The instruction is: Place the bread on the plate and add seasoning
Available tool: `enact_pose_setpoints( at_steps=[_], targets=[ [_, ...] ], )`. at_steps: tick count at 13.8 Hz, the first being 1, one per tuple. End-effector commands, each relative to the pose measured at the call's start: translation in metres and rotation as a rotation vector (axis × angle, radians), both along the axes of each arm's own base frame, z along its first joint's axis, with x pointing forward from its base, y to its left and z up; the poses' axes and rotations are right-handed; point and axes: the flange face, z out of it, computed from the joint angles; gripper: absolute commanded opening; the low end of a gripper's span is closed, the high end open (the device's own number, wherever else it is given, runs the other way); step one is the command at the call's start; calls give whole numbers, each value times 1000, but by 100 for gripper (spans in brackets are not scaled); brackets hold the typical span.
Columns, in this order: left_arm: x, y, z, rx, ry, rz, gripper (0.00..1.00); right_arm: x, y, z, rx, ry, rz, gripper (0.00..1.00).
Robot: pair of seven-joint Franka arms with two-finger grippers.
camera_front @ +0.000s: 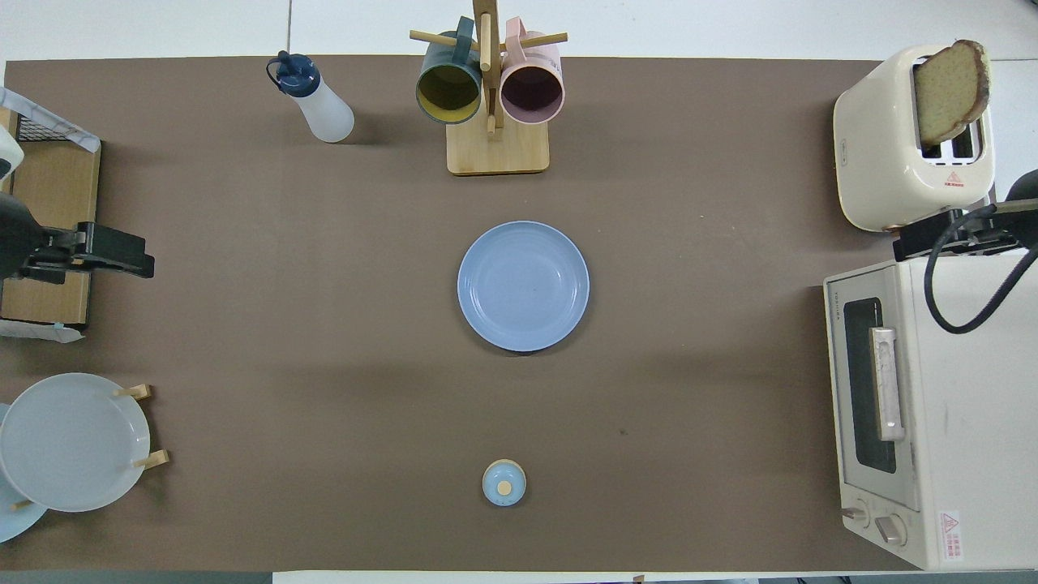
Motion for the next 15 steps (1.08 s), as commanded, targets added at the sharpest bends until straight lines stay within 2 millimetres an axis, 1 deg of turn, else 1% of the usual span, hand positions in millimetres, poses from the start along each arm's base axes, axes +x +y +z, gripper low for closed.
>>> enact_pose_setpoints(
  at_steps=[1, 4, 5, 6, 8, 10, 11, 12, 13, 14, 15],
  targets=[
    [-4, 2, 3, -5, 4, 6, 100, -3, -4, 4, 71, -2, -25, 100],
    [-2, 4, 4, -7, -8, 12, 100, -3, -7, 5, 61, -8, -18, 100],
    [-1, 0, 5, -6, -17, 12, 100, -2, -6, 6, 59, -12, -22, 100],
    [-2, 6, 3, 6, -13, 18, 100, 0, -6, 6, 50, -33, -24, 100],
    [-2, 9, 2, 36, -6, 16, 100, 16, -11, 9, 41, -166, -33, 100],
    [-1, 12, 2, 41, -18, 16, 100, 28, -28, 2, 23, -306, -52, 100],
    [0, 12, 3, 41, -23, 24, 100, 35, -32, 0, 14, -391, -60, 100],
    [0, 10, 3, 40, -28, 21, 100, 41, -42, -1, 0, -475, -74, 100],
    [2, 6, 1, 39, -45, 10, 100, 46, -55, -11, -19, -534, -77, 100],
    [6, 1, 0, 36, -91, 1, 100, 55, -63, -23, -48, -570, -26, 100],
    [8, -7, -5, 34, -136, -11, 100, 67, -74, -37, -80, -596, 20, 100]
  ],
)
